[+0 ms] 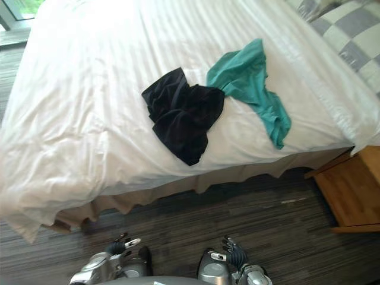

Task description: Tidy the bed and pick cloth on bed and put in laundry

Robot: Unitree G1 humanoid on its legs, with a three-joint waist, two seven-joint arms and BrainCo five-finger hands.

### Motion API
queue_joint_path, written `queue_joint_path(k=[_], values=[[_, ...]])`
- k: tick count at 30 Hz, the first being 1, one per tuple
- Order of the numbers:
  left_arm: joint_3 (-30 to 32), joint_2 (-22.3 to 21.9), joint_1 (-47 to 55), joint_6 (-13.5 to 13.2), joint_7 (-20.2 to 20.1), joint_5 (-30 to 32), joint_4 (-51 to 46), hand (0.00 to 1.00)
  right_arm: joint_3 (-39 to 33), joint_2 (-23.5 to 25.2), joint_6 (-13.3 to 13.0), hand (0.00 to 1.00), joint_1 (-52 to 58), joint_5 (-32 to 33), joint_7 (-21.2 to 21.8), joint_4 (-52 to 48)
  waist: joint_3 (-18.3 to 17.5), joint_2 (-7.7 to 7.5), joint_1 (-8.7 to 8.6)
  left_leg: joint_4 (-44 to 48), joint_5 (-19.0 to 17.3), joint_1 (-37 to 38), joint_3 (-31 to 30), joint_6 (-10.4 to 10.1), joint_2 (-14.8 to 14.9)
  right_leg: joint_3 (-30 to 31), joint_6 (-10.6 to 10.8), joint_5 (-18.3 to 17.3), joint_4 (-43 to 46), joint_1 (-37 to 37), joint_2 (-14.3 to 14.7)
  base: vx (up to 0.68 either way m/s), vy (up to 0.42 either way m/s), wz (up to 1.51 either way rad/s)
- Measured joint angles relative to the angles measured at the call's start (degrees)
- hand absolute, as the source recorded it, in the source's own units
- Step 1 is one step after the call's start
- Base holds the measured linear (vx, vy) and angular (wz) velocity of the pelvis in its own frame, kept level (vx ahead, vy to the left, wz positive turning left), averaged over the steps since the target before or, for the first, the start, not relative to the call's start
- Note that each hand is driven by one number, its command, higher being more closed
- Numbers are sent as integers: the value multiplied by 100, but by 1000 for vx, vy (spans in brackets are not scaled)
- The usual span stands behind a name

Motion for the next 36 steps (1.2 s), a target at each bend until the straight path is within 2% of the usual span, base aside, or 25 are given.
queue_joint_path(k=[1, 2, 5, 7, 8, 9, 10, 11, 13, 15, 16, 17, 19, 21, 22, 24, 25, 27, 29, 33, 36], values=[[16, 15, 3, 40, 174, -8, 37, 0, -75, 54, 73, 0, -33, 157, -112, 98, -76, -31, 8, -156, 90, 107, -43, -13, -10, -80, 2, 5, -56, 113, 9, 13, -26, 30], [52, 38, 31, 82, 419, -220, 105, 0, -232, 133, 213, 0, -50, 478, -299, 179, -117, -61, 22, -321, 179, 206, -68, -32, -8, -89, -10, 14, -107, 144, 39, 1, -31, 21], [480, 36, 95, 61, 866, -804, 309, 0, -781, 336, 400, 0, -137, 1075, -679, 449, -194, -100, 107, -600, 315, 370, -25, -71, 25, -59, -18, 19, -127, 150, 94, -14, -33, -5], [1401, 19, 288, 26, 1436, -1621, 561, 0, -1655, 523, 513, 0, -126, 1655, -1045, 655, -206, -93, 99, -716, 355, 501, 48, -89, 47, 6, -49, 77, -179, 240, 141, -5, -12, -17], [1761, 21, 350, -5, 1595, -1845, 654, 0, -1945, 534, 511, 0, -110, 1800, -1136, 719, -206, -93, 96, -742, 358, 554, 85, -94, 50, 53, -45, 93, -208, 266, 154, 6, 12, -30], [2584, 47, 496, -113, 1867, -2244, 809, 0, -2634, 510, 486, 0, -11, 2023, -1298, 759, -223, -66, 120, -817, 360, 648, 182, -97, 51, 127, -39, 117, -247, 294, 167, 7, 22, -25], [3459, 118, 624, -227, 2022, -2511, 879, 0, -3364, 430, 376, 0, 128, 2131, -1389, 758, -237, -42, 118, -872, 360, 717, 194, -97, 36, 141, -26, 140, -296, 348, 166, 7, 26, -20], [3919, 175, 684, -286, 2059, -2619, 893, 0, -3734, 368, 298, 0, 194, 2146, -1415, 754, -245, -34, 118, -904, 360, 737, 206, -96, 27, 157, -21, 145, -311, 365, 169, -16, 27, -7], [5553, 619, 871, -678, 2227, -3216, 915, 0, -4968, -27, -111, 0, 270, 2280, -1583, 713, -328, -20, 99, -1018, 361, 745, 213, -91, 8, 171, -3, 154, -353, 358, 169, -12, 13, -2], [6215, 1005, 936, -921, 2307, -3455, 802, 0, -5461, -367, -383, 0, 285, 2279, -1690, 565, -384, -26, 72, -1060, 368, 744, 213, -83, -4, 178, 0, 158, -362, 344, 167, 1, 9, -2], [6460, 1323, 1015, -1184, 2299, -3406, 402, 0, -5709, -645, -645, 0, 285, 2234, -1811, 147, -428, -36, 76, -1068, 367, 744, 210, -82, -8, 200, 0, 158, -356, 334, 166, 3, 15, -3], [6476, 1442, 1038, -1323, 2292, -3302, 179, 0, -5735, -756, -772, 0, 284, 2099, -1864, -74, -442, -32, 82, -1068, 367, 742, 207, -81, -9, 202, -1, 158, -353, 331, 166, 0, 0, 0], [6375, 1936, 1017, -1692, 2279, -2983, -687, 0, -5670, -1265, -1045, 0, 247, 1362, -2018, -940, -527, -22, 116, -1060, 372, 728, 186, -75, -13, 199, -8, 154, -345, 321, 165, 7, 4, 2], [6139, 2584, 812, -2044, 2145, -2918, -1329, 0, -5346, -1940, -1249, 0, 131, 791, -2117, -1582, -625, 14, 153, -1056, 372, 725, 168, -74, -16, 192, -33, 130, -332, 322, 165, 19, 4, 4], [6073, 2774, 743, -2141, 2073, -2918, -1492, 0, -5190, -2138, -1275, 0, 50, 688, -2131, -1741, -655, -10, 156, -1056, 372, 726, 166, -74, -15, 190, -41, 121, -322, 321, 166, 23, -1, 3], [5719, 3493, 293, -2429, 1776, -2887, -2041, 0, -4432, -2833, -1292, 0, -366, 447, -2133, -2248, -696, -3, 159, -1055, 385, 712, 161, -67, -9, 182, -49, 111, -310, 308, 172, 0, 0, 0], [5522, 3744, 63, -2471, 1682, -2816, -2159, 0, -4084, -3040, -1282, 0, -588, 376, -2118, -2380, -707, -4, 158, -1054, 402, 708, 162, -65, -10, 183, -49, 111, -313, 303, 173, 0, 0, 0], [4980, 4189, -513, -2478, 1524, -2486, -2218, 0, -3326, -3345, -1197, 0, -984, 284, -2019, -2622, -758, -11, 155, -1051, 408, 672, 167, -63, -10, 193, -51, 115, -314, 261, 178, 27, 1, 0], [4065, 4597, -1374, -2381, 1283, -2115, -2186, 0, -2259, -3539, -1114, 0, -1600, 245, -1828, -2724, -779, -15, 176, -1049, 434, 636, 171, -55, -16, 218, -57, 130, -316, 195, 180, 66, 2, 2], [2871, 4599, -2302, -2110, 938, -1220, -2249, 0, -1158, -3415, -1011, 0, -2335, 18, -1522, -2798, -778, -15, 163, -1047, 439, 626, 229, -48, -29, 354, -94, 191, -412, 179, 195, 72, 9, -9], [2295, 4122, -2661, -1844, 827, -540, -2501, 0, -598, -3222, -841, 0, -2860, -27, -1324, -2865, -773, -12, 147, -1046, 453, 677, 399, -27, -44, 608, -100, 298, -522, 161, 207, 71, 18, -32]])
